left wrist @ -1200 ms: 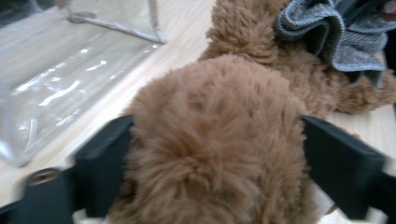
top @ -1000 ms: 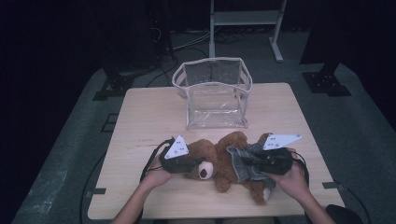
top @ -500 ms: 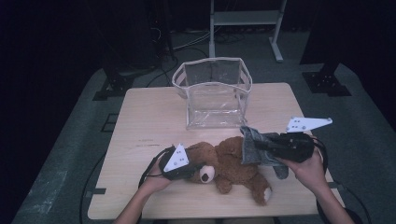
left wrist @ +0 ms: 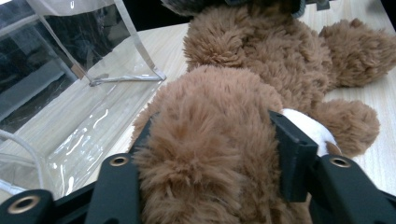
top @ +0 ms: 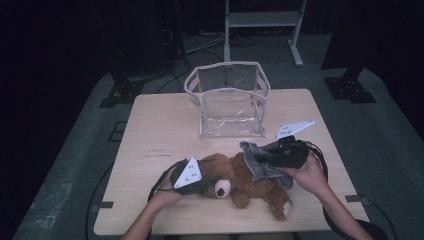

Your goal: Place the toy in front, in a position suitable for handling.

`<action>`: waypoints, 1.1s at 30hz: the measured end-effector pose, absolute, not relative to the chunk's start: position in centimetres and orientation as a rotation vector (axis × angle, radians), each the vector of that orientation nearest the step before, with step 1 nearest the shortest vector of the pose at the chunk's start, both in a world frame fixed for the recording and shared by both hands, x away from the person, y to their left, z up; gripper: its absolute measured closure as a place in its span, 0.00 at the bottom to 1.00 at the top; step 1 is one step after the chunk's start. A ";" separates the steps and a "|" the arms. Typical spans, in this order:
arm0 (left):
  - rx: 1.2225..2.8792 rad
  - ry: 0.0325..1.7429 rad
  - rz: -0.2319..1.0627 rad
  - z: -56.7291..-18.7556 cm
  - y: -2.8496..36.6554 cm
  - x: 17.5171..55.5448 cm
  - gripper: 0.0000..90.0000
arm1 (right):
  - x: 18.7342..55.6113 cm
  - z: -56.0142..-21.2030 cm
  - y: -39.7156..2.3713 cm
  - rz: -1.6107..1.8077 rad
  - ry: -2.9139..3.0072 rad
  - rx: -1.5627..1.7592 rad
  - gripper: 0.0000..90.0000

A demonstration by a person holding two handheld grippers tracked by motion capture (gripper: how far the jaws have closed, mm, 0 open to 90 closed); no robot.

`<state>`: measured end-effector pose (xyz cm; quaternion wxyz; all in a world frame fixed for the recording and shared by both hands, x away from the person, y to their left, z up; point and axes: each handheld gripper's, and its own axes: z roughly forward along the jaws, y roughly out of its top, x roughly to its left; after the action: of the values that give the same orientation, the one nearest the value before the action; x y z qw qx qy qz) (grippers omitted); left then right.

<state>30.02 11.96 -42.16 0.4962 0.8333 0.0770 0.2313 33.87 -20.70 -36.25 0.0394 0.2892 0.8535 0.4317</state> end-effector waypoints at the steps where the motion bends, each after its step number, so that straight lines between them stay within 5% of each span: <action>1: 2.022 0.202 0.544 -42.0 11.9 30.2 0.43 | 33.7 -36.6 -20.8 1.322 2.620 0.892 0.85; 6: 2.047 0.332 0.418 -41.4 11.5 31.5 0.18 | 33.0 -37.5 -21.1 1.354 2.602 0.900 0.85; 7: 2.046 0.339 0.376 -41.6 11.5 31.8 0.19 | 32.8 -37.5 -21.1 1.355 2.598 0.902 0.85; 10: 2.049 0.302 0.422 -41.8 11.6 31.4 0.44 | 32.3 -37.6 -21.2 1.353 2.574 0.890 0.85; 13: 2.046 0.287 0.452 -41.9 11.8 31.1 0.54 | 32.2 -37.4 -22.2 1.359 2.544 0.913 0.85; 26: 2.044 0.251 0.478 -41.9 11.5 30.8 0.54 | 31.9 -38.9 -27.1 1.253 2.446 1.069 0.85; 33: 2.040 0.237 0.488 -42.0 11.6 30.7 0.54 | 31.2 -37.1 -25.3 1.270 2.406 0.969 0.84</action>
<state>30.74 11.56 -41.95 0.4929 0.8408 0.0976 0.2012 31.20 -25.25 -37.13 0.1266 0.3329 0.8263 0.4362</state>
